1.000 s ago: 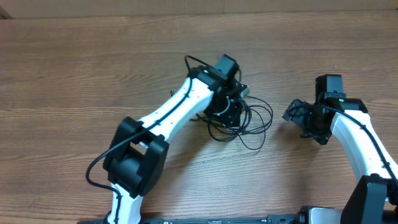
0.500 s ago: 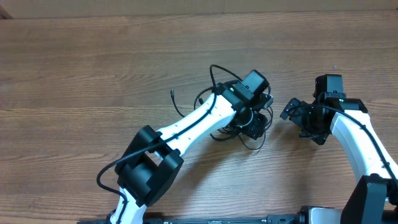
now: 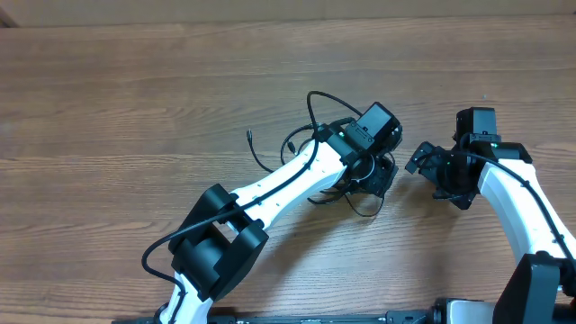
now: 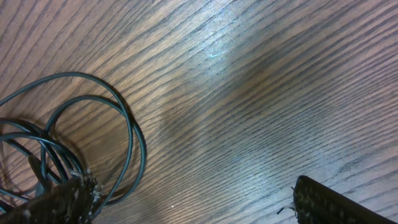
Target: Untangle cables
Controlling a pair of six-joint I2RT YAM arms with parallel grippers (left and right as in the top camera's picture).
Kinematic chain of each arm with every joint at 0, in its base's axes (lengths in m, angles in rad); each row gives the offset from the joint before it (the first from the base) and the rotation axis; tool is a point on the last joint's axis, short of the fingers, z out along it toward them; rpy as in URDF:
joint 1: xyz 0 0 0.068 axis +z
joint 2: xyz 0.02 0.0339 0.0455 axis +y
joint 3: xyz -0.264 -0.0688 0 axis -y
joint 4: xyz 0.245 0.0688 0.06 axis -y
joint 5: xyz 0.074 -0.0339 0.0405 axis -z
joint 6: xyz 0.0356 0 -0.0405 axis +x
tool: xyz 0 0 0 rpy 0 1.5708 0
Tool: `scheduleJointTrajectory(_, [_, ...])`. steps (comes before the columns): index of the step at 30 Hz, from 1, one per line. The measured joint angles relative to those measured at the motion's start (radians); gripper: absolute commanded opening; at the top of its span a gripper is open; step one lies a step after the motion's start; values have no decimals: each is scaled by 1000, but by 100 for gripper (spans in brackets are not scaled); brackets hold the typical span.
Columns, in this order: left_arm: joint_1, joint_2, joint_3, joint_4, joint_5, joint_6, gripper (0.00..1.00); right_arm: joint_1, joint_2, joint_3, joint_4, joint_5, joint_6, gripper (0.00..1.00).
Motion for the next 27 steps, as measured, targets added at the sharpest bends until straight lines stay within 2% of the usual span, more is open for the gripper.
scheduleJointTrajectory(27, [0, 0, 0, 0, -34, -18, 61, 0, 0, 0, -1, 0, 0, 100])
